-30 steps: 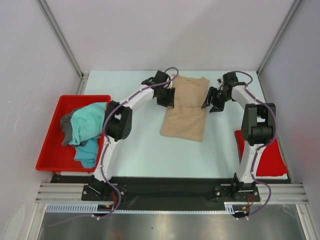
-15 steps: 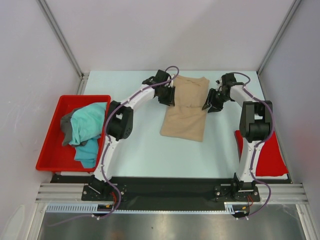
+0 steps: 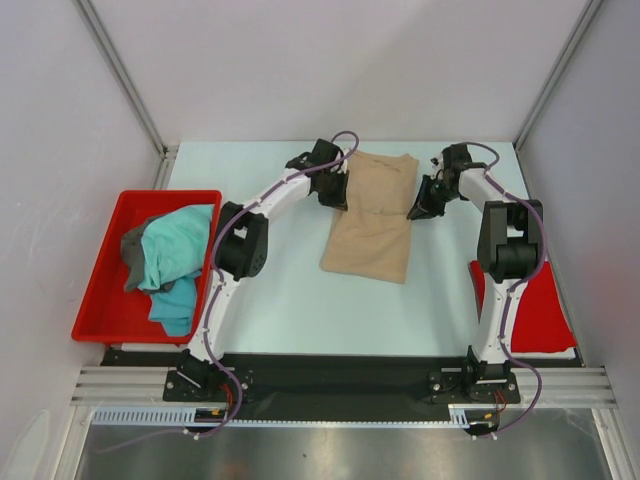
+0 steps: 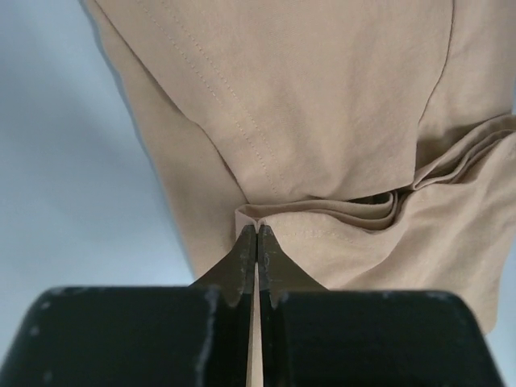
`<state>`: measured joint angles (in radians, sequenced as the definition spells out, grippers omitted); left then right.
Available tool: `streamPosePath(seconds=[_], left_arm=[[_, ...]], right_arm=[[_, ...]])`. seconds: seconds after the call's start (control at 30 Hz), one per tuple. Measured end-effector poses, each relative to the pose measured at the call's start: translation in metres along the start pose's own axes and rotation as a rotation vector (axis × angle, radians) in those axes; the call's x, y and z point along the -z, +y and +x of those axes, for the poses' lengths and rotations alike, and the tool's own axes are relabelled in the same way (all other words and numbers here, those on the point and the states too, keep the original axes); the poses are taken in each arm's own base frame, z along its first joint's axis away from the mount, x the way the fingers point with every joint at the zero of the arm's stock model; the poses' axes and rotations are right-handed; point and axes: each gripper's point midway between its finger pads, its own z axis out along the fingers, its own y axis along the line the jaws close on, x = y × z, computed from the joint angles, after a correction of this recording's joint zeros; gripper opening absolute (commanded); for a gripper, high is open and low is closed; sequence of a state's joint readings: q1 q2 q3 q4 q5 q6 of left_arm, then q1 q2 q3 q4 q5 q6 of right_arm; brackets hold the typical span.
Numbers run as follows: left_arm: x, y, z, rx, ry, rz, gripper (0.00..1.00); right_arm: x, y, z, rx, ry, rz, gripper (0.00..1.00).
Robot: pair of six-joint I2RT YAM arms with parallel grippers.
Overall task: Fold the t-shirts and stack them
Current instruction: Fold the tshirt
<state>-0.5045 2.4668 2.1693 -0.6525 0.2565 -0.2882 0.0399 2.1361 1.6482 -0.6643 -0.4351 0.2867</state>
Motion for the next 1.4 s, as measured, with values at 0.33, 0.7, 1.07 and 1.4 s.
streamPosePath(seconds=[0.33,0.7,1.07,1.4], left_arm=[[0.009,0.010,-0.009,0.008,-0.025,-0.037,0.00],[0.020,0.028,-0.019,0.039,-0.044,-0.039,0.00],[0.014,0.025,-0.019,0.037,-0.037,-0.020,0.46],[0.047,0.015,-0.019,0.021,-0.048,-0.014,0.35]], right_arm=[[0.000,0.001,-0.001,-0.008,-0.003,-0.004,0.00],[0.001,0.004,-0.007,-0.006,-0.019,-0.007,0.00],[-0.013,-0.004,-0.015,-0.016,-0.012,0.021,0.08],[0.016,-0.019,-0.031,0.018,-0.052,0.229,0.44]])
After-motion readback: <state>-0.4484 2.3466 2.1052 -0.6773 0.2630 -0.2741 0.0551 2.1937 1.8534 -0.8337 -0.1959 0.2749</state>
